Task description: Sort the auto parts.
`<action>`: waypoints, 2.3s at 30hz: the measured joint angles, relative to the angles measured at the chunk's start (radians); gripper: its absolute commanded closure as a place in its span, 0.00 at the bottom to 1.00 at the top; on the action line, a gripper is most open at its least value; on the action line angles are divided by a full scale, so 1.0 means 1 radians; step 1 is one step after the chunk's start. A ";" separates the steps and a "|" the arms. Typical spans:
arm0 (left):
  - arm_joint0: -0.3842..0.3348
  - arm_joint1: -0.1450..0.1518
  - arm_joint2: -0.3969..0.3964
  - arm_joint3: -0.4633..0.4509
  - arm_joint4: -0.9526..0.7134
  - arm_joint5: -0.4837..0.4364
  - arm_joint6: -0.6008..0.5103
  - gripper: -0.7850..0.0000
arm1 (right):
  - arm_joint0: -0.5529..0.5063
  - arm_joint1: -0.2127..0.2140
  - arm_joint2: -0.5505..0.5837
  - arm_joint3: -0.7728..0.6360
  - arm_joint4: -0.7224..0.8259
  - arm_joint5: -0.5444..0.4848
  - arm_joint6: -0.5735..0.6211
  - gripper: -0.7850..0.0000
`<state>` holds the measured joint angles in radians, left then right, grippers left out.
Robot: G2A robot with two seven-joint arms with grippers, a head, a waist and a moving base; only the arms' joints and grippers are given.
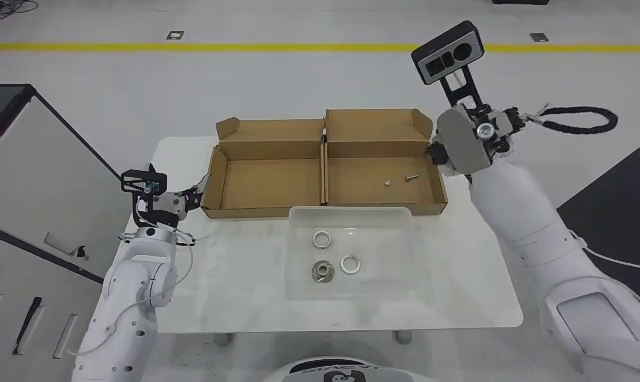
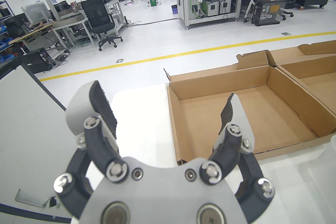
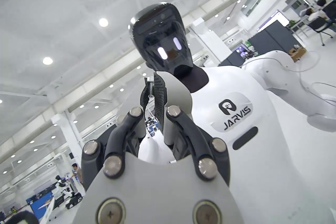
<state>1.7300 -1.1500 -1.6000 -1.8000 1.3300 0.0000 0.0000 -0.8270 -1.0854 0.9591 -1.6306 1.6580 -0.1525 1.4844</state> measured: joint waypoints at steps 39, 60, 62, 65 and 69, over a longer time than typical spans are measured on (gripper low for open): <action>0.000 0.000 0.000 0.000 0.000 0.000 0.000 0.00 | -0.103 -0.072 0.140 -0.066 0.036 0.105 -0.090 1.00; 0.000 0.000 0.000 0.000 0.000 0.000 0.000 0.00 | -0.090 -0.067 0.239 -0.081 -0.433 0.115 -0.138 1.00; 0.000 0.000 0.000 0.000 0.000 0.000 0.000 0.00 | -0.090 -0.067 0.241 -0.088 -0.459 0.122 -0.140 1.00; 0.000 0.000 0.000 0.000 0.000 0.000 0.000 0.00 | -0.094 -0.071 0.237 -0.094 -0.433 0.134 -0.133 1.00; 0.000 0.000 0.000 0.000 0.000 0.000 0.000 0.00 | -0.096 -0.079 0.230 -0.088 -0.362 0.146 -0.117 1.00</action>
<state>1.7300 -1.1500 -1.6000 -1.8000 1.3300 0.0000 0.0000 -0.9234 -1.1640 1.1891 -1.7190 1.2958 -0.0068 1.3679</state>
